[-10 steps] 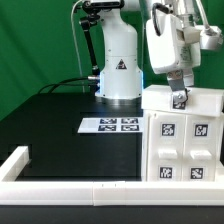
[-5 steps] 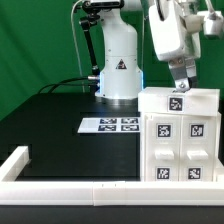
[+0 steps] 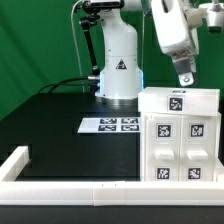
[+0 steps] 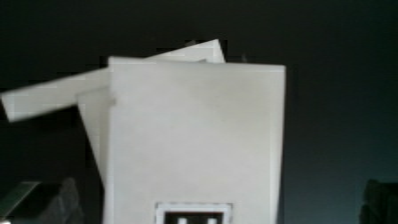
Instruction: Assemble cabinet
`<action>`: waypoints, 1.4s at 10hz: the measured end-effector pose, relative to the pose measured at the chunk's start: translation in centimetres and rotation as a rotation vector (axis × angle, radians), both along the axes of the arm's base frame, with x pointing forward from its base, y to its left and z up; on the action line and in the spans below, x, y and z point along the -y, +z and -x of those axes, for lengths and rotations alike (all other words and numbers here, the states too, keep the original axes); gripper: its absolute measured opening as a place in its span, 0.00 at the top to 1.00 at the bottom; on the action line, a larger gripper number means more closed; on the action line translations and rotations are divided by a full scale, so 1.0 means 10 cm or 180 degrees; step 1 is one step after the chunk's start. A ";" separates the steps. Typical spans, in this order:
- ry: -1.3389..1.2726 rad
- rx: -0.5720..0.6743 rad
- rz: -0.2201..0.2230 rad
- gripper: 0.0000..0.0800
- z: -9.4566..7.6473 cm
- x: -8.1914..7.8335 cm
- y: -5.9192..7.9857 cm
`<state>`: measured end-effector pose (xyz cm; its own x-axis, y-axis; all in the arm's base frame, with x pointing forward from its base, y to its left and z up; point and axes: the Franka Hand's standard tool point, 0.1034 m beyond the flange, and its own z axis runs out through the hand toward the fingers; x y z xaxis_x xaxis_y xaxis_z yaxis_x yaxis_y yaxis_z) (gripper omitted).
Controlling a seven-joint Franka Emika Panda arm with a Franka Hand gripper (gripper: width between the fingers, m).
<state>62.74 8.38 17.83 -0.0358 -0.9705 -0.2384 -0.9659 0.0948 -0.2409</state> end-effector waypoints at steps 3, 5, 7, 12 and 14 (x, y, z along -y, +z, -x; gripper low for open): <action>0.1133 0.0195 0.0227 0.00 -0.09 -0.07 0.03; 0.1860 0.0254 0.0348 0.00 -0.10 -0.13 0.05; 0.2180 0.0341 0.0438 0.00 -0.10 -0.12 0.04; 0.4210 0.0700 0.0963 0.00 -0.07 -0.03 0.02; 0.5076 0.0720 0.1177 0.00 -0.04 -0.05 0.02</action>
Offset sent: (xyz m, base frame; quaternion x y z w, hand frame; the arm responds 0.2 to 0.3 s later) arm 0.0132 0.0187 0.0038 -0.0458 -0.0426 -0.3237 0.9441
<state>63.14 8.85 18.03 0.9904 0.0047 0.1380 0.0275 -0.9861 -0.1640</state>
